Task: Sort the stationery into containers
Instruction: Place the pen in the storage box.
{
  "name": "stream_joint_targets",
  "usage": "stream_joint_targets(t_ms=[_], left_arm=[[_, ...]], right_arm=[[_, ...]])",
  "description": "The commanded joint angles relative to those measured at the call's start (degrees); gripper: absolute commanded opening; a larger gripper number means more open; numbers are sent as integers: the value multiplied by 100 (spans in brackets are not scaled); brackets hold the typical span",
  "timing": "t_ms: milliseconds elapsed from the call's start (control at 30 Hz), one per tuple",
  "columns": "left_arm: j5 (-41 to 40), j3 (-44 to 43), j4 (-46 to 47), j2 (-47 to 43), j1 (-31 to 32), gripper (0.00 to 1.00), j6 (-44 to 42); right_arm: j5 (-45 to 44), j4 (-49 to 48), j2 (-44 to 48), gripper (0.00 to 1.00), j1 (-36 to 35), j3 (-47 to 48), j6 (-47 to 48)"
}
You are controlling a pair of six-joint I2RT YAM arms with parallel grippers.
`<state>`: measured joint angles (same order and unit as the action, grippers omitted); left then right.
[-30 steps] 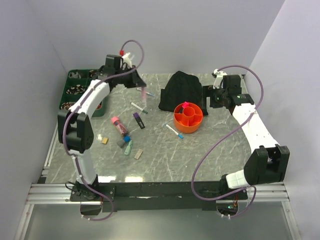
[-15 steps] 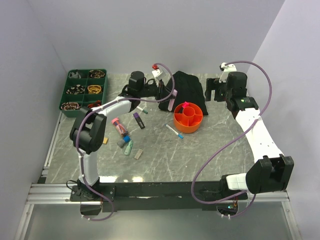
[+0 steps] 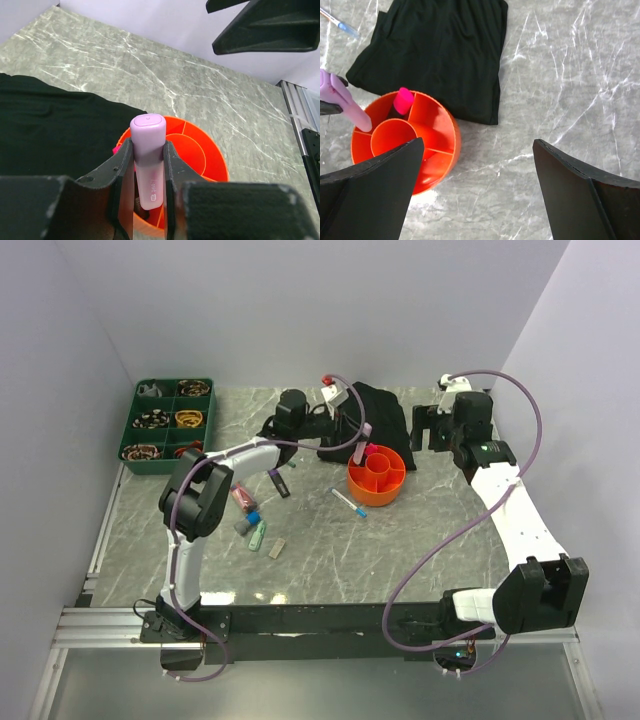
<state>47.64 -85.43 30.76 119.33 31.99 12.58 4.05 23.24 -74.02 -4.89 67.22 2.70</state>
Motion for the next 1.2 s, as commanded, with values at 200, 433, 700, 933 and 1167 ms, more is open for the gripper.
stream_joint_targets(t_ms=[200,433,700,933,1167], left_arm=[[-448,-70,237,161,97,27,-106],[-501,-184,-35,161,97,43,-238],[-570,-431,-509,-329,-43,58,-168],[-2085,-613,-3483,-1614,-606,63,-729],[-3920,-1310,-7082,-720,-1123,60,559]], right_arm=[[25,-57,248,98,-12,-86,99],[104,-101,160,98,-12,-78,29],[157,-215,151,99,-12,-104,-15],[245,-321,239,99,-12,-315,-6],[560,-329,-33,99,-30,-149,-498]])
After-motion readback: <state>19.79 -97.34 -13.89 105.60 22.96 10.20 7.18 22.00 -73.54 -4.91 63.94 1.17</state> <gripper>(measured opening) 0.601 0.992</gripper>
